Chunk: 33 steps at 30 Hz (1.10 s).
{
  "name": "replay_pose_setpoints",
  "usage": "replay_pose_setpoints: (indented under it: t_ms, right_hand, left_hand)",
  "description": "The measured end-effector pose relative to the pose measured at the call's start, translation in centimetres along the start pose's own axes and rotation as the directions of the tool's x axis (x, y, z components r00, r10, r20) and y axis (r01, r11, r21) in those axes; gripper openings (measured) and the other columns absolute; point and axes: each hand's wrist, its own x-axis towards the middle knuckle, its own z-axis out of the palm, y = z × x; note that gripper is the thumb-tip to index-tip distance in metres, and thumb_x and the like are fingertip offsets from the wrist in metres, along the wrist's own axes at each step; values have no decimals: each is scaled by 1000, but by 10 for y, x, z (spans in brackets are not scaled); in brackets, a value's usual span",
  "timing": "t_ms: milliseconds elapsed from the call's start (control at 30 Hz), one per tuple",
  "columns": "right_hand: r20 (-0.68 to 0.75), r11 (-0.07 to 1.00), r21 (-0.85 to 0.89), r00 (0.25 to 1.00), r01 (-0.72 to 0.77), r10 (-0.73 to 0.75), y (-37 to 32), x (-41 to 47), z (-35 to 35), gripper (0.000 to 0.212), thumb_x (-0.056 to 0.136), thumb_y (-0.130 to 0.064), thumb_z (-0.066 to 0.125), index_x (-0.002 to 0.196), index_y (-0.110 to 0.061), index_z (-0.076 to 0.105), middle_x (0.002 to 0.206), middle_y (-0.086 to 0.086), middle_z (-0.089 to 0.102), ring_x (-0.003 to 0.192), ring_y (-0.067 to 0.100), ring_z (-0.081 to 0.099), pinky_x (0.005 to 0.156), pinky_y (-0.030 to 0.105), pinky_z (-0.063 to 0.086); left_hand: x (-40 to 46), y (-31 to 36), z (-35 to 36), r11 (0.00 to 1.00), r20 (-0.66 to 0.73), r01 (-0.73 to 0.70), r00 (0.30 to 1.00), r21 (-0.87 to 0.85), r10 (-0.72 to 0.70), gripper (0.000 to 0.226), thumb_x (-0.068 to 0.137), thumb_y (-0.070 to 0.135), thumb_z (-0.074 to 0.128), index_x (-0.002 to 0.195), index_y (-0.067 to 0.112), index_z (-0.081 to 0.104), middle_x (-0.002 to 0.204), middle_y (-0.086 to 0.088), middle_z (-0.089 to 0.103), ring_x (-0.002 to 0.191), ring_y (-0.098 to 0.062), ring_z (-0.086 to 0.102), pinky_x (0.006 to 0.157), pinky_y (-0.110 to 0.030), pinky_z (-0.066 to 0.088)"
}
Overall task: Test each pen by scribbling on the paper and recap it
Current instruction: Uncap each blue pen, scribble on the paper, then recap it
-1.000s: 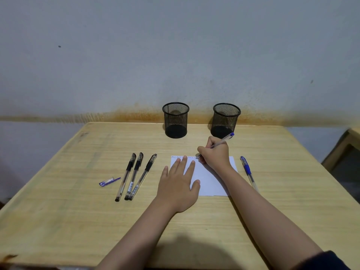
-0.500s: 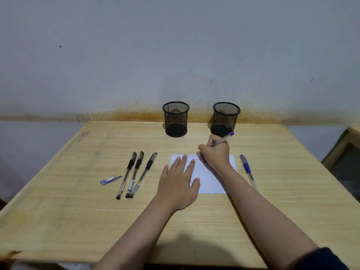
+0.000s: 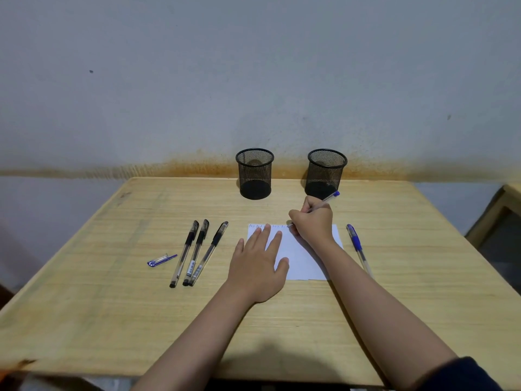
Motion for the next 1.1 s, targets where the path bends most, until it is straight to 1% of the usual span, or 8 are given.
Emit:
replay_pose_setpoints:
  t_ms: [233, 400, 533, 633, 733, 867, 1000, 1100]
  right_hand:
    - [45, 923, 348, 986, -165, 159, -6, -3, -8, 14, 85, -4, 65, 77, -3, 53, 65, 17, 59, 46, 13, 64, 47, 25, 56]
    - [182, 936, 302, 974, -184, 133, -13, -4, -11, 17, 81, -15, 73, 81, -5, 59, 78, 19, 66, 64, 20, 68, 53, 22, 55]
    - [279, 975, 213, 960, -54, -8, -28, -8, -11, 21, 77, -12, 77, 74, 1, 62, 70, 11, 65, 66, 17, 67, 52, 21, 51]
    - [285, 987, 138, 951, 85, -122, -43, -14, -11, 23, 75, -15, 79, 72, 4, 66, 64, -1, 66, 58, -4, 63, 54, 17, 46]
    - [329, 974, 178, 924, 140, -193, -57, -28, -11, 13, 76, -17, 78, 70, -8, 71, 68, -3, 69, 64, 0, 64, 60, 19, 48]
    - [422, 955, 272, 878, 116, -227, -71, -53, -10, 14, 79, -15, 74, 68, -22, 73, 68, -2, 70, 67, 9, 63, 61, 22, 49]
    - [476, 921, 382, 839, 73, -264, -82, -80, -13, 15, 81, -5, 71, 69, -12, 65, 68, 4, 69, 62, 6, 66, 54, 11, 46]
    - [493, 908, 413, 823, 63, -281, -87, -91, -18, 15, 82, -3, 69, 69, -9, 64, 69, 6, 68, 60, 4, 66, 54, 11, 47]
  left_hand:
    - [-1, 0, -12, 993, 20, 3, 1000, -119, 0, 62, 95, 43, 33, 149, 24, 11, 160, 1, 2, 147, -16, -3, 117, -42, -3]
    - [-16, -19, -39, 955, -249, 33, 962, -294, -110, 52, 93, 37, 45, 142, 23, 35, 153, 2, 29, 142, -16, 22, 118, -43, 3]
    - [-40, -64, -62, 909, -469, 188, 806, -373, -360, 27, 84, 22, 53, 107, 18, 66, 119, -4, 64, 114, -28, 54, 101, -45, 38]
    - [-61, -102, -72, 842, -422, 355, 744, -406, -518, 25, 81, 17, 59, 105, 17, 68, 118, -3, 63, 114, -28, 54, 98, -45, 42]
    - [-78, -125, -72, 798, -342, 435, 738, -417, -582, 22, 81, 18, 63, 102, 17, 70, 114, -3, 63, 111, -26, 56, 94, -45, 46]
    - [-86, -130, -67, 777, -326, 409, 739, -479, -590, 9, 77, 17, 72, 84, 21, 73, 96, 0, 68, 96, -22, 62, 88, -42, 49]
    - [-84, -116, -74, 731, -332, 218, 782, -647, -527, 13, 77, 6, 71, 88, 13, 75, 82, 3, 70, 84, -14, 64, 75, -21, 45]
    - [-81, -95, -79, 588, -279, 59, 839, -807, -467, 18, 79, 1, 68, 85, 15, 77, 84, 1, 75, 86, -16, 69, 82, -30, 51]
